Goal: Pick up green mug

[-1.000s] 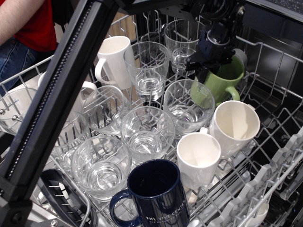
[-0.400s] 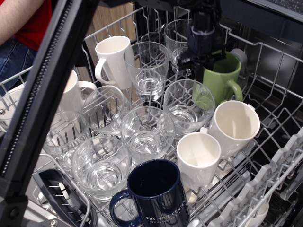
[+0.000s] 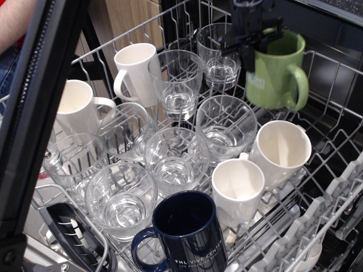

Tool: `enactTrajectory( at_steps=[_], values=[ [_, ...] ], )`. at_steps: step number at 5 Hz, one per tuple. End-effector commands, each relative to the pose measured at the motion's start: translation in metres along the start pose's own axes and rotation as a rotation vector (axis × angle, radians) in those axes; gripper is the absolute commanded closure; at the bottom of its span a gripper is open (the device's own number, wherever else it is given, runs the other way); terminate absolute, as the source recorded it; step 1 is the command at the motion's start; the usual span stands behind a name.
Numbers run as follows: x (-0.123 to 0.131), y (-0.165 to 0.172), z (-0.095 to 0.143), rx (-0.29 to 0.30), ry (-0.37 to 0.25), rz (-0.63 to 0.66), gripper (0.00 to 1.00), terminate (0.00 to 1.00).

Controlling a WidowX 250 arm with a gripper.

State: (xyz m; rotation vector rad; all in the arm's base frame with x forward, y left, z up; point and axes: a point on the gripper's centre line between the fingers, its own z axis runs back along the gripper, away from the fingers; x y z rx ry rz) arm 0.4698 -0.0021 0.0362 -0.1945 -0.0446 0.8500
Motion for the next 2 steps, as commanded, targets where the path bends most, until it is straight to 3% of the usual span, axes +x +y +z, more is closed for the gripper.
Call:
enactTrajectory(
  at_steps=[1,2],
  values=[
    [-0.0086,-0.0107,0.1047,-0.084,-0.053,-0.088,1.0,0.0],
    [-0.0153,-0.008,0.1033,-0.046,-0.052,-0.11,1.0,1.0]
  ],
)
